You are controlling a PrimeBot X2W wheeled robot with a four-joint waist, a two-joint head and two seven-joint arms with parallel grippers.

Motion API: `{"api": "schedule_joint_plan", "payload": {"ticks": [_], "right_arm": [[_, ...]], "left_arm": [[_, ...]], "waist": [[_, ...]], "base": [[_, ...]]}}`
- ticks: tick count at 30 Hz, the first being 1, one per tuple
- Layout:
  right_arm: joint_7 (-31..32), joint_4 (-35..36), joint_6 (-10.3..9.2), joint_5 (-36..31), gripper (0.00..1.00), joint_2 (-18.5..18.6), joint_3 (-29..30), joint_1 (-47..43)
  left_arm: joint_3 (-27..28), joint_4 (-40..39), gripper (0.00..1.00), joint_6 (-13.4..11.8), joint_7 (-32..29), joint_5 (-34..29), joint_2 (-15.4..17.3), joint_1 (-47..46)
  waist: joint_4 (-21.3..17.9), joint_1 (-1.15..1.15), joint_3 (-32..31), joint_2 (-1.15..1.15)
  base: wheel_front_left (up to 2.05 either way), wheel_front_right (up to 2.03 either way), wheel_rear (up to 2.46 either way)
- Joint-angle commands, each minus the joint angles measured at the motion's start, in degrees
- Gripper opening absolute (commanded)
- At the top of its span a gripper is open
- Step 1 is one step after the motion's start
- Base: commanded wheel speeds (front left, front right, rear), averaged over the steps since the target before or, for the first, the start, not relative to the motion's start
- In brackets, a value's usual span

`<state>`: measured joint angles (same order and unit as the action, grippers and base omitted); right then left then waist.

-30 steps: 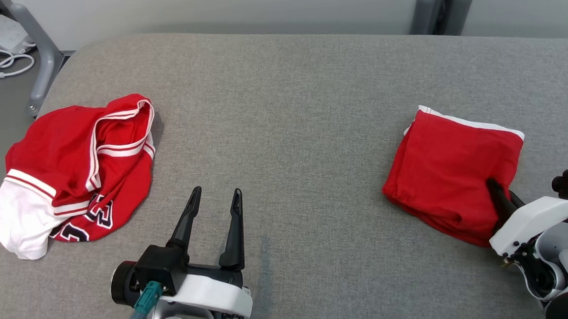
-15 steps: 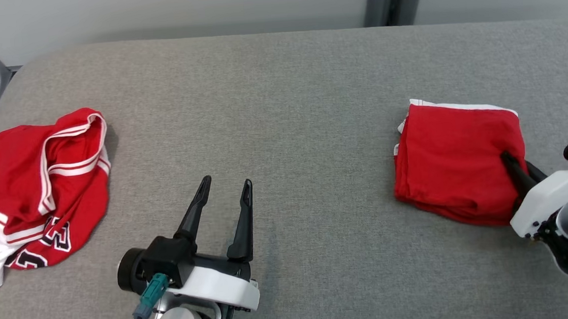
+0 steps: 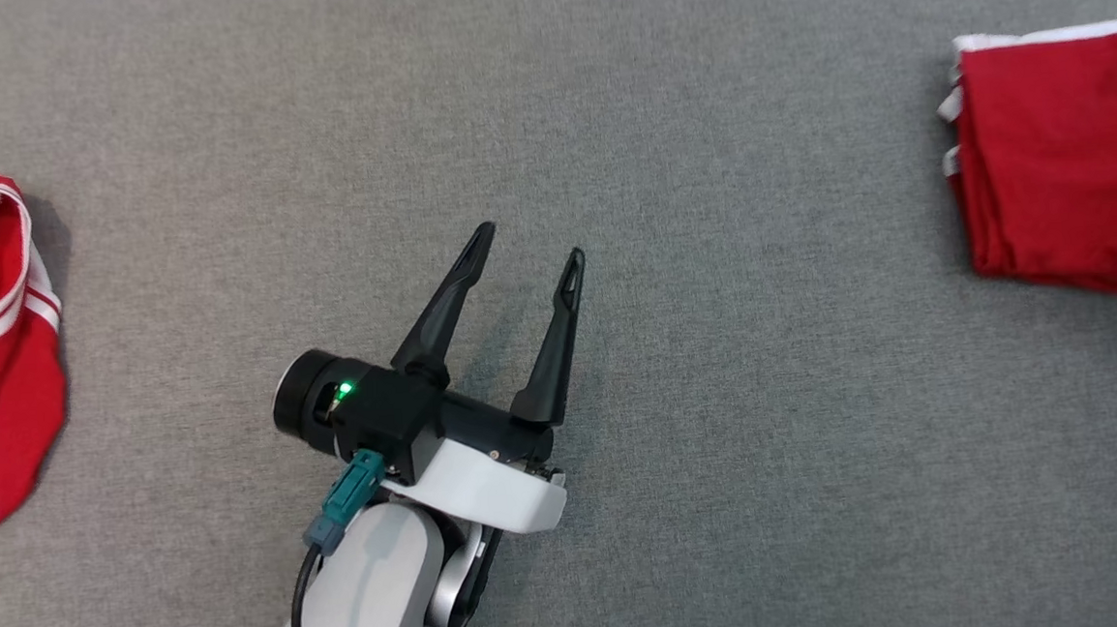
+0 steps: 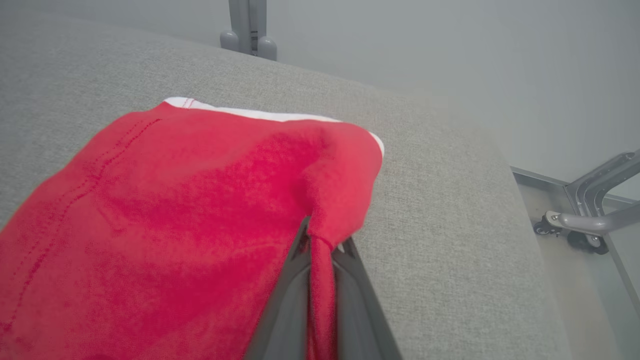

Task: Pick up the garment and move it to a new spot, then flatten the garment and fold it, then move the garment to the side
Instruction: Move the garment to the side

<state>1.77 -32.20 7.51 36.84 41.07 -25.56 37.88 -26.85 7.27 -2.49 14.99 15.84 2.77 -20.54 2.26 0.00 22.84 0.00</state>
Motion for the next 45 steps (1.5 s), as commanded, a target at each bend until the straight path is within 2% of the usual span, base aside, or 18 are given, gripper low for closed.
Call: {"api": "schedule_joint_plan", "payload": {"ticks": [1, 10, 16, 20, 25, 28, 29, 30, 31, 38, 45], "right_arm": [[-0.2, 0.5, -0.04, -0.8, 0.00, 1.9, 0.1, 1.2], [-0.9, 0.9, -0.04, -7.1, 0.00, 15.3, -2.5, 4.7], [-1.6, -2.3, -0.05, -10.7, 0.00, 22.0, -1.4, 6.0], [-2.4, -4.8, -0.04, -13.8, 0.00, 23.5, 0.6, 7.0], [-1.7, -7.8, -0.05, -19.0, 0.00, 23.7, 2.3, 7.7], [-1.8, -10.1, -0.05, -22.8, 0.00, 21.6, 4.9, 8.7], [-1.6, -11.0, -0.05, -24.1, 0.50, 21.0, 5.9, 8.8], [-1.2, -11.6, -0.05, -25.3, 0.50, 20.2, 6.4, 8.6], [-1.3, -12.1, -0.05, -25.8, 1.00, 19.2, 7.1, 8.6], [-1.8, -13.7, -0.05, -30.7, 1.00, 14.7, 10.4, 9.0], [-7.2, -13.1, -0.05, -30.9, 1.00, 4.9, 16.6, 9.8]], "left_arm": [[-0.5, -0.5, 1.00, 0.5, 0.2, -0.2, 0.2, -1.8], [-4.7, -2.4, 1.00, 0.6, 0.2, 0.5, 0.2, -8.3], [-6.3, -4.0, 1.00, 0.8, 0.2, 2.7, 0.2, -10.4], [-6.4, -4.6, 1.00, 0.5, 0.2, 2.5, 0.2, -10.9], [-6.0, -4.5, 1.00, 0.3, 0.2, 4.0, 0.2, -10.2], [-5.9, -4.3, 1.00, 0.4, 0.2, 3.5, 0.2, -10.3], [-5.8, -4.2, 1.00, 0.5, 0.2, 3.6, 0.2, -10.2], [-5.7, -4.1, 1.00, 0.5, 0.2, 3.5, 0.2, -9.9], [-5.6, -4.0, 1.00, 0.6, 0.2, 3.4, 0.2, -9.7], [-4.9, -3.5, 1.00, 0.1, 0.2, 3.5, 0.2, -8.1], [-2.4, -2.8, 1.00, -0.8, 0.2, 3.7, 0.2, -5.0]], "waist": [[-0.6, 0.00, 4.3, 0.00], [0.7, 0.00, 11.5, 0.00], [1.7, 0.00, 14.1, 0.00], [2.0, 0.00, 15.1, 0.00], [2.2, 0.00, 15.6, 0.00], [2.2, 0.00, 15.8, 0.00], [2.3, 0.00, 15.6, 0.00], [2.3, 0.00, 15.4, 0.00], [2.2, 0.00, 15.1, 0.00], [2.0, 0.00, 11.2, 0.00], [1.5, 0.00, 4.0, 0.00]], "base": [[0.00, 0.00, 0.00], [0.00, 0.00, 0.00], [0.00, 0.00, 0.00], [0.00, 0.00, 0.00], [0.00, 0.00, 0.00], [0.00, 0.00, 0.00], [0.00, 0.00, 0.00], [0.00, 0.00, 0.00], [0.00, 0.00, 0.00], [0.00, 0.00, 0.00], [0.00, 0.00, 0.00]]}}
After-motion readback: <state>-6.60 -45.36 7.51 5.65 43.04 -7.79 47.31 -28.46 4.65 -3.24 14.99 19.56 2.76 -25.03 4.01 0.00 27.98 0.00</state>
